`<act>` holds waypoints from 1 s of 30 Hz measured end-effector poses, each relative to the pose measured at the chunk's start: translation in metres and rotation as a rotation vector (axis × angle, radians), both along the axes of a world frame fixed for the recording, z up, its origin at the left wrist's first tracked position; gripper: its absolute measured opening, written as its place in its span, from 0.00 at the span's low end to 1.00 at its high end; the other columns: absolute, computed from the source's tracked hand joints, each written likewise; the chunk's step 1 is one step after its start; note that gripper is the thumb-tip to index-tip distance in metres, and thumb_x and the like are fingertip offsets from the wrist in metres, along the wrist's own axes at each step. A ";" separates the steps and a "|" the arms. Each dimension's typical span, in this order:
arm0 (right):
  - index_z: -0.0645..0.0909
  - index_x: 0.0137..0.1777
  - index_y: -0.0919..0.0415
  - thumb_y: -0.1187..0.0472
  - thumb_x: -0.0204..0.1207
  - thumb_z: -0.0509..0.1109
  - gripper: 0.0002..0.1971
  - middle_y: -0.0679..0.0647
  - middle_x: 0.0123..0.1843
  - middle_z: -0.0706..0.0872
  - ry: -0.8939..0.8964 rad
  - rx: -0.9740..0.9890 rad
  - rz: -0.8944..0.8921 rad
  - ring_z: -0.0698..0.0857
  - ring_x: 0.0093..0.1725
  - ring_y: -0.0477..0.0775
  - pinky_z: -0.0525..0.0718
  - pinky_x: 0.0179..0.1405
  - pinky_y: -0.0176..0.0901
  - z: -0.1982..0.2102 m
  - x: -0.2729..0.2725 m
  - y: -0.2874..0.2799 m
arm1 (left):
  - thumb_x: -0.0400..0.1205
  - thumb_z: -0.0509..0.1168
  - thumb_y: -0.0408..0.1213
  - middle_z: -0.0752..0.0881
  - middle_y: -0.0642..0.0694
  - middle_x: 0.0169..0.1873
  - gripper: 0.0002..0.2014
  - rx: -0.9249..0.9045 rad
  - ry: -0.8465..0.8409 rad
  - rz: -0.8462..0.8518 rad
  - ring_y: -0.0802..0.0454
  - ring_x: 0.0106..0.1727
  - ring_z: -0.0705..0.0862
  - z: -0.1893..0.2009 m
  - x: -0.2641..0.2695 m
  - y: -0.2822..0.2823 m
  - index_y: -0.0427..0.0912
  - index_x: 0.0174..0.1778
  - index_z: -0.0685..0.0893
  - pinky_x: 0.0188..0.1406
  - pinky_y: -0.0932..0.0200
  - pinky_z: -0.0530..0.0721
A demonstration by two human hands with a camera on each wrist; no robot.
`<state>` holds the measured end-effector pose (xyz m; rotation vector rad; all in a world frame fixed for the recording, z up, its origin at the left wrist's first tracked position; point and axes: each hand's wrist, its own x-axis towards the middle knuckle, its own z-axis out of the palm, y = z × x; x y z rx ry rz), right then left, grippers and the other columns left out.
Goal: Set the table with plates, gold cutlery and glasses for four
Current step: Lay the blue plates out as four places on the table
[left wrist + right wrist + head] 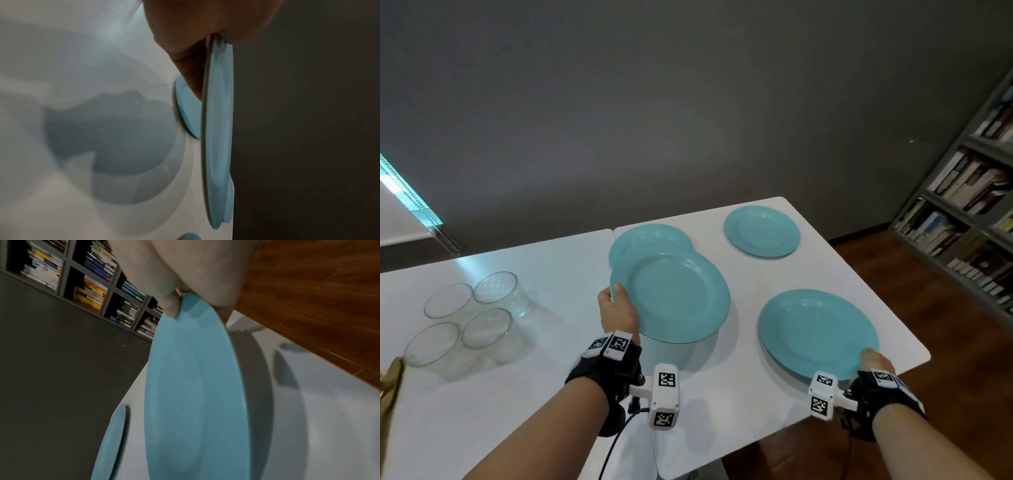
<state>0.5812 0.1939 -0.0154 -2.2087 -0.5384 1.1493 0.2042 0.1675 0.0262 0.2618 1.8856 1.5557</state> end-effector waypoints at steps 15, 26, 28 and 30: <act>0.75 0.66 0.59 0.29 0.67 0.64 0.38 0.63 0.68 0.83 0.363 0.078 -0.183 0.84 0.61 0.69 0.78 0.65 0.68 -0.038 0.086 0.048 | 0.85 0.54 0.45 0.82 0.35 0.60 0.17 -0.021 0.023 0.094 0.38 0.60 0.81 -0.016 0.077 -0.010 0.38 0.64 0.75 0.64 0.43 0.78; 0.62 0.81 0.56 0.34 0.72 0.65 0.41 0.60 0.79 0.70 0.531 0.178 -0.255 0.76 0.72 0.64 0.77 0.60 0.61 -0.018 0.079 0.048 | 0.86 0.54 0.44 0.81 0.36 0.63 0.18 -0.050 0.038 0.096 0.39 0.63 0.80 -0.025 0.091 -0.013 0.37 0.66 0.74 0.63 0.48 0.77; 0.63 0.80 0.57 0.35 0.72 0.65 0.41 0.60 0.78 0.71 0.522 0.176 -0.250 0.77 0.72 0.64 0.77 0.62 0.61 -0.020 0.081 0.052 | 0.86 0.54 0.44 0.81 0.36 0.63 0.18 -0.044 0.038 0.090 0.42 0.58 0.80 -0.025 0.093 -0.013 0.37 0.67 0.74 0.61 0.50 0.76; 0.65 0.79 0.56 0.35 0.70 0.67 0.41 0.59 0.77 0.73 0.498 0.185 -0.264 0.78 0.70 0.64 0.78 0.65 0.62 -0.020 0.081 0.053 | 0.86 0.53 0.43 0.81 0.36 0.63 0.18 -0.038 0.042 0.085 0.45 0.54 0.78 -0.024 0.094 -0.013 0.36 0.67 0.73 0.58 0.52 0.76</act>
